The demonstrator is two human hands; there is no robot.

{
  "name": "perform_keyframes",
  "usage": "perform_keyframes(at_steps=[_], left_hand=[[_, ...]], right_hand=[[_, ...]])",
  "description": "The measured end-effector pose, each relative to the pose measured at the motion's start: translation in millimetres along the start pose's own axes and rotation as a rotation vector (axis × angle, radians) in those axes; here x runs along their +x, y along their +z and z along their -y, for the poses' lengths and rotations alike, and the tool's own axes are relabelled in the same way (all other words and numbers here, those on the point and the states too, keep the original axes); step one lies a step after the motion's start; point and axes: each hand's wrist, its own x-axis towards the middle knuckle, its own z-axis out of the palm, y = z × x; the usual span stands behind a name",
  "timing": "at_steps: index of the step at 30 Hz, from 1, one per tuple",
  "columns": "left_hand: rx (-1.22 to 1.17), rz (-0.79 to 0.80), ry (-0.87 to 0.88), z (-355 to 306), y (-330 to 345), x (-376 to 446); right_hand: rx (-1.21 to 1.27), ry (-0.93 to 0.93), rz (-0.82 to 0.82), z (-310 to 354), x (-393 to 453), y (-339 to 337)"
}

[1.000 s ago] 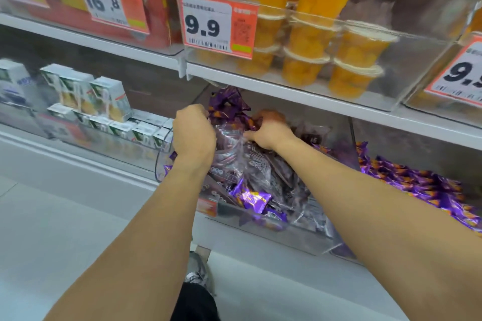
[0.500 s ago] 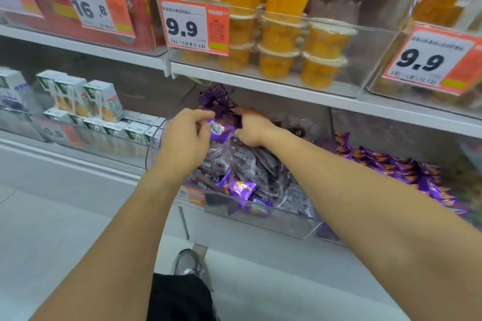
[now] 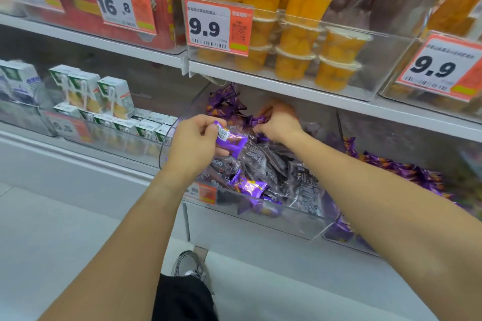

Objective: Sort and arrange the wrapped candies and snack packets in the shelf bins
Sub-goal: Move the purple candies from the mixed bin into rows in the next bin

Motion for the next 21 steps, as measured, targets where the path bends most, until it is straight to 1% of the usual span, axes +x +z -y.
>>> perform_keyframes(at_steps=[1,3,5,8,11,15,18,21], left_hand=[[-0.066,-0.005,-0.057,-1,0,0],[-0.214,-0.035,-0.175,-1,-1,1],[-0.282,-0.042,-0.196,-2,-1,-1],[-0.323,0.03,-0.093,-7,3,-10],[-0.281,0.096,-0.013,-14,12,-21],[-0.18,0.14,0.113,-25,29,-41],[-0.099,0.153,0.207,-39,54,-63],[-0.051,0.232,0.305,-49,86,-85]], right_hand=[[0.127,0.027,-0.01,-1,-6,-2],[0.404,0.061,0.024,0,-23,-6],[0.635,0.06,0.075,2,-46,-13],[0.825,0.054,0.158,2,-85,-28],[1.007,0.069,0.254,-3,-124,-47],[1.195,0.086,0.224,-15,-166,-81],[1.249,0.094,0.188,-29,-190,-99],[1.276,0.103,0.079,-48,-202,-105]])
